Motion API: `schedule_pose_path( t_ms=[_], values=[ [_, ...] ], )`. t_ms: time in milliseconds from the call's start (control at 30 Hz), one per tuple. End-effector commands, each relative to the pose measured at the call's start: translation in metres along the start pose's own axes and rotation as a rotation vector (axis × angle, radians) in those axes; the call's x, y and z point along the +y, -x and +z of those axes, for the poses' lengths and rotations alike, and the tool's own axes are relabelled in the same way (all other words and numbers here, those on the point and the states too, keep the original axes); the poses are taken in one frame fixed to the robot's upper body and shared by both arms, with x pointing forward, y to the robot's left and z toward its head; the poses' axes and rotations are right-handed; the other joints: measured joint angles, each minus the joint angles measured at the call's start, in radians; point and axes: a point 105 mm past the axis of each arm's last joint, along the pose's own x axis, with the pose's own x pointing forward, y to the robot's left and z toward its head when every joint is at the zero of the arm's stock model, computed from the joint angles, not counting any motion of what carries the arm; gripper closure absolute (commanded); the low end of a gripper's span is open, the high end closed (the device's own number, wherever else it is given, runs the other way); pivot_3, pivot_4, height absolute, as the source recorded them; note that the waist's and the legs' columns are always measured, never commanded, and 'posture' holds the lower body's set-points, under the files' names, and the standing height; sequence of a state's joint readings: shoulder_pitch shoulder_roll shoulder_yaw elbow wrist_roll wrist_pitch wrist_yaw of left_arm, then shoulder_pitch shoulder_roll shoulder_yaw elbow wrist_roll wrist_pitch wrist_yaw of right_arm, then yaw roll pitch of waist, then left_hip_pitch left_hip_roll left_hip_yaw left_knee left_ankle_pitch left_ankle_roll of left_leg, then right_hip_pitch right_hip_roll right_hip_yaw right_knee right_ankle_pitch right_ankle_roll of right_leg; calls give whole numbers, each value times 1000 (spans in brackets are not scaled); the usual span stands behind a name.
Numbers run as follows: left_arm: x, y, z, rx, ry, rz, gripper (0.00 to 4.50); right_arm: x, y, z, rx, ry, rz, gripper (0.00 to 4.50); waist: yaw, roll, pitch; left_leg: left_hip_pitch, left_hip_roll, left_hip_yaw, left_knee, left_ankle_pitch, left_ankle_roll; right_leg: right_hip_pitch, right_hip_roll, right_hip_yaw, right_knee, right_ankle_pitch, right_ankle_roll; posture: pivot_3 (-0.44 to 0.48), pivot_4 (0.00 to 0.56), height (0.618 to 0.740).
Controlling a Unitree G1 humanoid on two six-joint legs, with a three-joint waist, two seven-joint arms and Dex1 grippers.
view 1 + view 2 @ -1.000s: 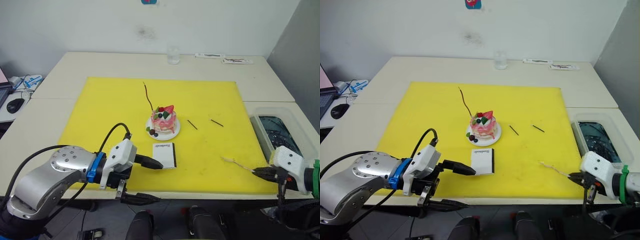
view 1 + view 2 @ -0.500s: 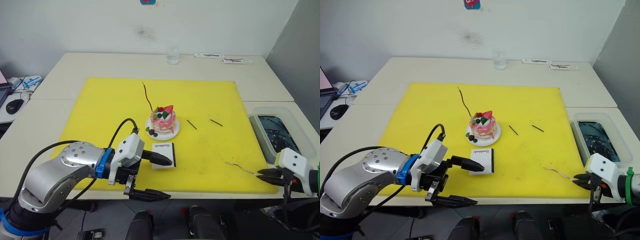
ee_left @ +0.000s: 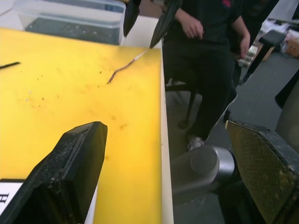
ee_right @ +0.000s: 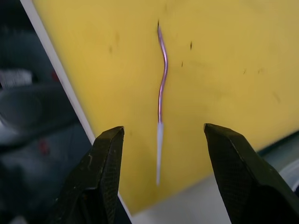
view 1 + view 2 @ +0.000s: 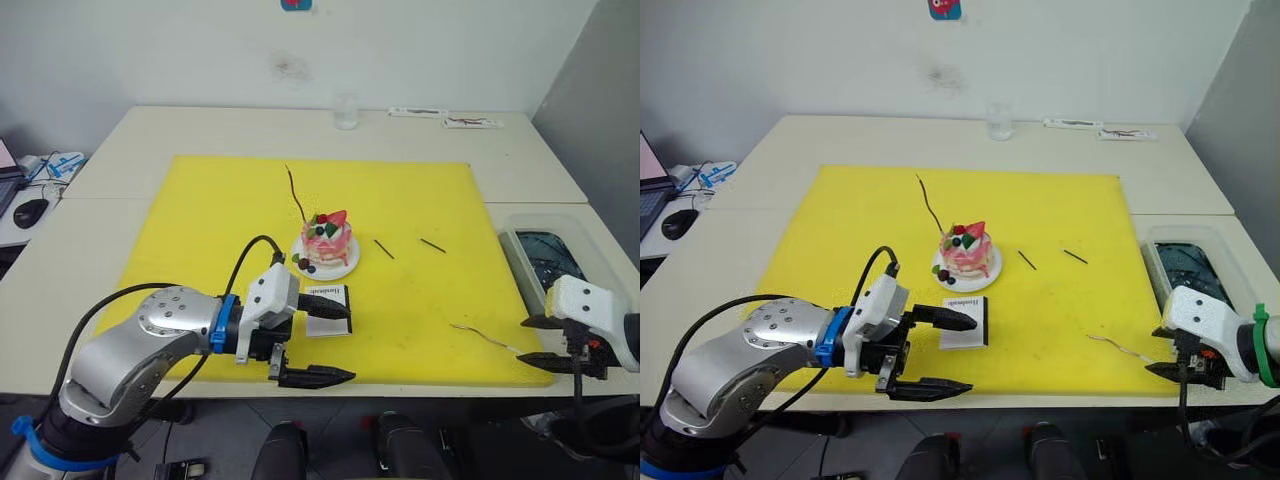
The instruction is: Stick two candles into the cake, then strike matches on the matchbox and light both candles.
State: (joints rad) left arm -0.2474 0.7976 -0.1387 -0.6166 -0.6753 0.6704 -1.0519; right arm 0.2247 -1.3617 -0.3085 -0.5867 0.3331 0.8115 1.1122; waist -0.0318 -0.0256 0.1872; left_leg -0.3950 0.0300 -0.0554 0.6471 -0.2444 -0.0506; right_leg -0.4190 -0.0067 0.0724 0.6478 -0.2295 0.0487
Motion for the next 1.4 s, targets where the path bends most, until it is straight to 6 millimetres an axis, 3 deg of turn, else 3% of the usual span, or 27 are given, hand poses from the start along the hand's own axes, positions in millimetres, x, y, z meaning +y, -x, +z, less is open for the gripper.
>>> schedule_pose_path(
  t_ms=[33,433,1033,1133,1333,1400],
  values=[
    [-1,-8,2,-5,-56,-1,0,0,-4,2,64,-29,8,1680,0,0,0,0,0,0,0,0,0,0,0,0,0,0,0,0,150,740],
    [-1,-20,2,-21,-73,2,0,-12,-30,2,136,38,24,1680,0,0,0,-1,0,1,0,0,0,-1,0,0,0,0,0,0,150,740],
    [-2,-23,1,-24,-69,-10,0,-20,-33,16,128,67,71,1680,-2,1,0,0,0,1,0,0,0,-1,0,0,1,1,1,0,150,740],
    [-3,-24,0,-20,-71,-12,0,-19,-34,12,148,69,84,2208,-1,1,0,0,0,1,0,0,0,-1,0,0,1,1,1,0,150,740],
    [-4,-24,-1,-20,-70,-12,0,-19,-34,10,158,78,93,4301,-1,1,0,0,0,1,0,0,0,-1,0,0,1,1,1,0,150,740],
    [-4,-24,-1,-19,-70,-11,0,-19,-34,12,150,78,98,4458,-1,1,0,0,0,1,0,0,0,-1,0,0,1,1,1,0,150,740]
  ],
)
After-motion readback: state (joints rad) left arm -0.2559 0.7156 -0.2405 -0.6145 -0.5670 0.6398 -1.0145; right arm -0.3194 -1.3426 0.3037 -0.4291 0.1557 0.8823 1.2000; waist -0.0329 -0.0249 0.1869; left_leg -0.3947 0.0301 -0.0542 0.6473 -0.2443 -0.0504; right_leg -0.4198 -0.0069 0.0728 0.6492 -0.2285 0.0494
